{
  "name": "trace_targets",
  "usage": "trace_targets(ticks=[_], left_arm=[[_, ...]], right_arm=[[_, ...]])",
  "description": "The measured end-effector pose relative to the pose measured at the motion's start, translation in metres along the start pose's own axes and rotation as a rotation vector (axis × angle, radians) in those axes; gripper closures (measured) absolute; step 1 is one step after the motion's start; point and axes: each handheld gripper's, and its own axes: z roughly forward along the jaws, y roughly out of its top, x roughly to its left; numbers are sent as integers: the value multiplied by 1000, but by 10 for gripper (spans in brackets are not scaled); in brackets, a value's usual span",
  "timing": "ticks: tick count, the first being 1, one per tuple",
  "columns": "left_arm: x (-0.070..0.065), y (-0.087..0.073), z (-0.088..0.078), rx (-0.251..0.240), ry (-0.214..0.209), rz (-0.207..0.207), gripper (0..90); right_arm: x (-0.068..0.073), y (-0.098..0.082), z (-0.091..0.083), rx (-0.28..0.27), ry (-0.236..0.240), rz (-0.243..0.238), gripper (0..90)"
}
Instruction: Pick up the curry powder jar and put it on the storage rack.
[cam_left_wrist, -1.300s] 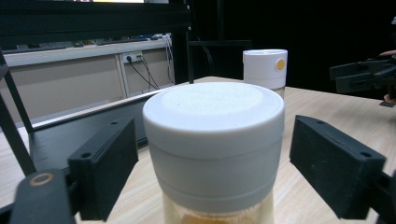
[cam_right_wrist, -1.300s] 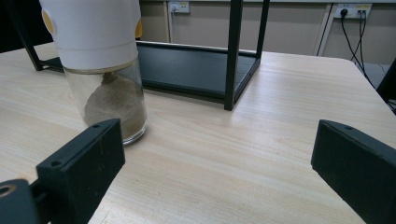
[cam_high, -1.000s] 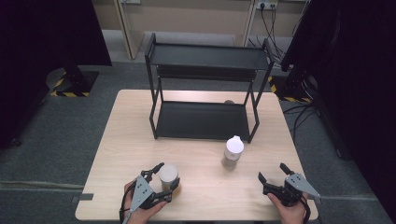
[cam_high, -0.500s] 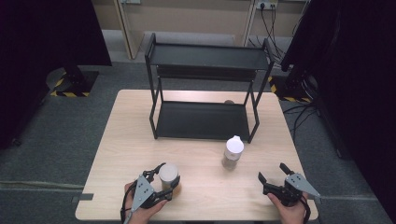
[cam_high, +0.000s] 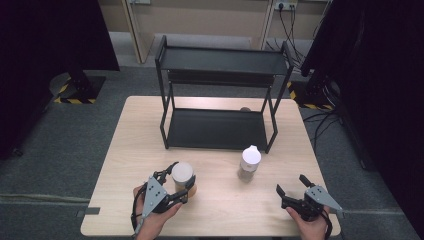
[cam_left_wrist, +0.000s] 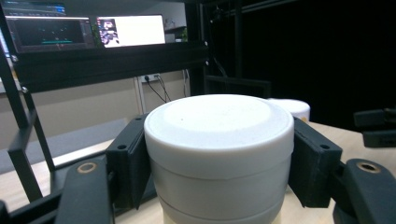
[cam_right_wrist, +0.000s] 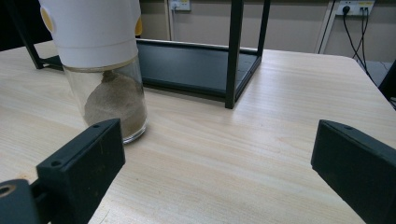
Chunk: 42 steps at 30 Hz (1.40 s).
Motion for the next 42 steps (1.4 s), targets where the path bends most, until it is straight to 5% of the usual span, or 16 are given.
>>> trace_targets(ticks=[23, 42], left_arm=[[6, 49, 25, -69, 120, 14, 328], [15, 82, 47, -120, 170, 36, 329]], right_arm=[[0, 0, 0, 1, 2, 1, 32], [0, 1, 0, 3, 1, -3, 32]])
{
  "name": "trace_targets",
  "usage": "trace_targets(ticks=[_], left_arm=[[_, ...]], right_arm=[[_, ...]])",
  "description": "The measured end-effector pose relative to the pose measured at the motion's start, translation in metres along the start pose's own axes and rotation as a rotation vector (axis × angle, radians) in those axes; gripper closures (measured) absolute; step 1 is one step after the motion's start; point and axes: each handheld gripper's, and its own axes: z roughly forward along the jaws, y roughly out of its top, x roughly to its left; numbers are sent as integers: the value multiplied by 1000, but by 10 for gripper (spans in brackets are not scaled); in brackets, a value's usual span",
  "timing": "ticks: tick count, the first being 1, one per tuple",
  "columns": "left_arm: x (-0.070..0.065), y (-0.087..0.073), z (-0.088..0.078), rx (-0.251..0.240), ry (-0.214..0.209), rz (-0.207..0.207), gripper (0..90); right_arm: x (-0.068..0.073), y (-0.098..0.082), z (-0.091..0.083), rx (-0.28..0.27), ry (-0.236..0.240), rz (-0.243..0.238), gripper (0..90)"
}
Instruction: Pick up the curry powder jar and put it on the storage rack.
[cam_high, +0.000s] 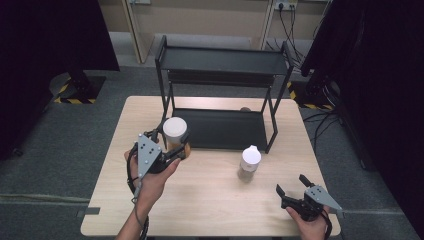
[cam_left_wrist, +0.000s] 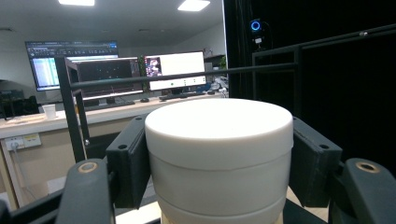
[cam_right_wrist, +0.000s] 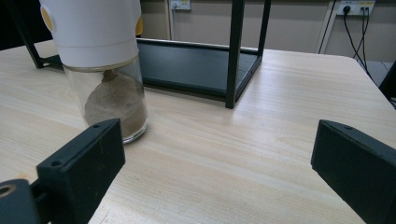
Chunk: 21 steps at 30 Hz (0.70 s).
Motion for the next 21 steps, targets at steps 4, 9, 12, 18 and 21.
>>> trace_targets(ticks=[4, 9, 12, 18, 21], left_arm=[[2, 5, 6, -16, 13, 4, 329], [4, 12, 13, -40, 24, 5, 329], [5, 17, 18, -54, 28, 5, 329], [7, 28, 28, -77, 36, 8, 330], [8, 34, 32, -83, 39, 10, 330]], right_arm=[[0, 0, 0, -1, 0, -2, 32], [0, 0, 0, -1, 1, -2, 32], [0, 0, 0, -1, 1, -2, 32], [0, 0, 0, 0, 2, -2, 32], [0, 0, 0, -1, 1, -4, 32]])
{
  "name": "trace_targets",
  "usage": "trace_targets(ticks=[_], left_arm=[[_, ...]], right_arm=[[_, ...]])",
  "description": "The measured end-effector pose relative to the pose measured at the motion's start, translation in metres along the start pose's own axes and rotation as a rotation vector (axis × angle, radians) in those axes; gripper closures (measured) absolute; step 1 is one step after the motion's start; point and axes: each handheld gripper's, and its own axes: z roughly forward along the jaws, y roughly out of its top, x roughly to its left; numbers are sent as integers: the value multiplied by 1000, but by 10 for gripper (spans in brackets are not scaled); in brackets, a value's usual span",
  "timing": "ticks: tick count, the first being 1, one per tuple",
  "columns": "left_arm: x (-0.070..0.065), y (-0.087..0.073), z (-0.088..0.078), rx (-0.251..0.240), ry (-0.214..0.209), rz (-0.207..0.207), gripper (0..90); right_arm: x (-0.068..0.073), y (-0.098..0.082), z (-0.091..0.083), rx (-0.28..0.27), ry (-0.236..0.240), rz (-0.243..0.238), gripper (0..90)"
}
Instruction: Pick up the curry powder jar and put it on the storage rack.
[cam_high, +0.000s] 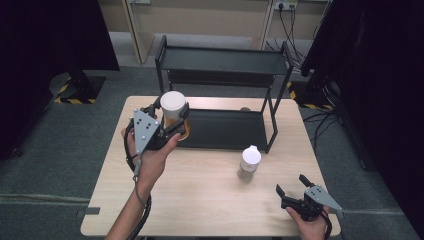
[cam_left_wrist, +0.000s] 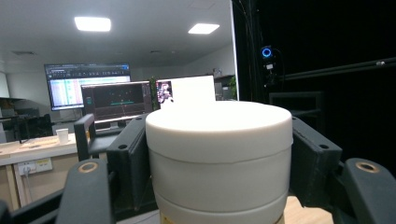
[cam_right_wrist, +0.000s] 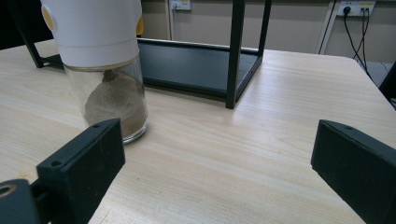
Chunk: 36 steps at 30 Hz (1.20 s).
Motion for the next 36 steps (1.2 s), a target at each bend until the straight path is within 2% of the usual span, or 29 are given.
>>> trace_targets(ticks=[17, 27, 36], left_arm=[[6, 21, 26, -24, 25, 7, 330], [11, 35, 50, -40, 35, 7, 331], [14, 44, 70, -52, 40, -10, 331]], right_arm=[[0, 0, 0, 0, 0, 3, 32], [-1, 0, 0, -1, 3, 6, 32], [-1, -1, 0, -5, 5, 11, 32]])
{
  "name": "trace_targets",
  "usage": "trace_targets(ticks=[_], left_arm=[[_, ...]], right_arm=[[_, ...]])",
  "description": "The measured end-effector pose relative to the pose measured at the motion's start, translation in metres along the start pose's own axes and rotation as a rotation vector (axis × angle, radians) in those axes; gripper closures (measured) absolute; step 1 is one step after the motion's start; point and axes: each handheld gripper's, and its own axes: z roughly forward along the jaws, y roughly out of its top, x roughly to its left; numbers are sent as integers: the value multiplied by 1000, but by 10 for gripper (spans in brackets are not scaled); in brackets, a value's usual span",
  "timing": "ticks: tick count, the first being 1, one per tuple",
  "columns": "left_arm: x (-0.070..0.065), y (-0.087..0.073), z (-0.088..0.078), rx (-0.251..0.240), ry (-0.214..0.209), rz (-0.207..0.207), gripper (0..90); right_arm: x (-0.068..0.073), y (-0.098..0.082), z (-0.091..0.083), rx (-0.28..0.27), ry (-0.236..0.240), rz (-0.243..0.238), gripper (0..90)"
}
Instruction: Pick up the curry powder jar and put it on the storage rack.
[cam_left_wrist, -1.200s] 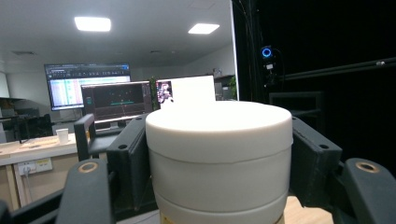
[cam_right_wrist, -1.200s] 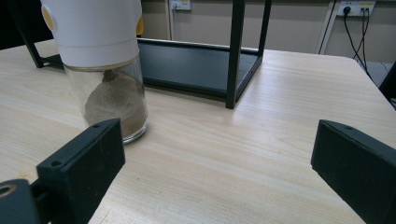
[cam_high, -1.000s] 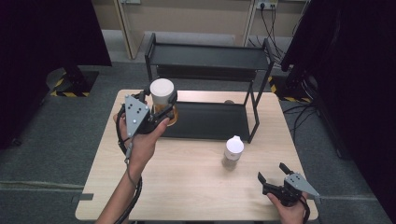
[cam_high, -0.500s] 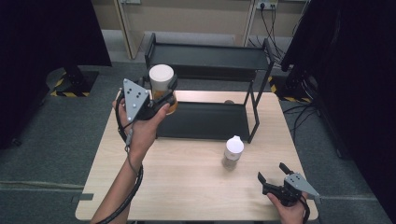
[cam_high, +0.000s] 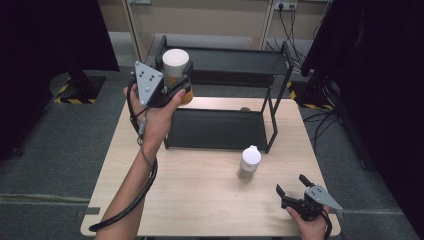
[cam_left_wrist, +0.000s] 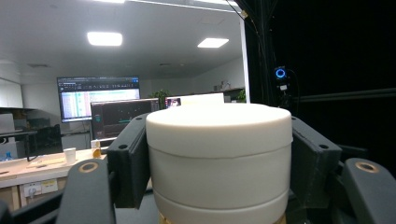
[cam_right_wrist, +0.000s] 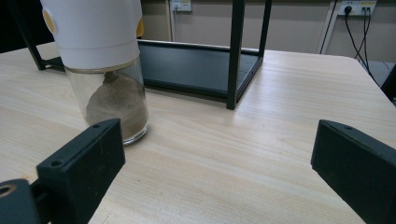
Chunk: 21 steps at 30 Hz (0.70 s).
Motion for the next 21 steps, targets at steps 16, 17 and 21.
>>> trace_targets(ticks=[16, 17, 21], left_arm=[[8, 8, 36, 9, 23, 7, 332], [9, 8, 39, 9, 23, 10, 332], [12, 9, 50, 9, 26, 12, 332]], right_arm=[[-1, 0, 0, 0, 2, 3, 32], [-1, 0, 0, 1, 3, 2, 32], [-1, 0, 0, 3, 4, 5, 32]])
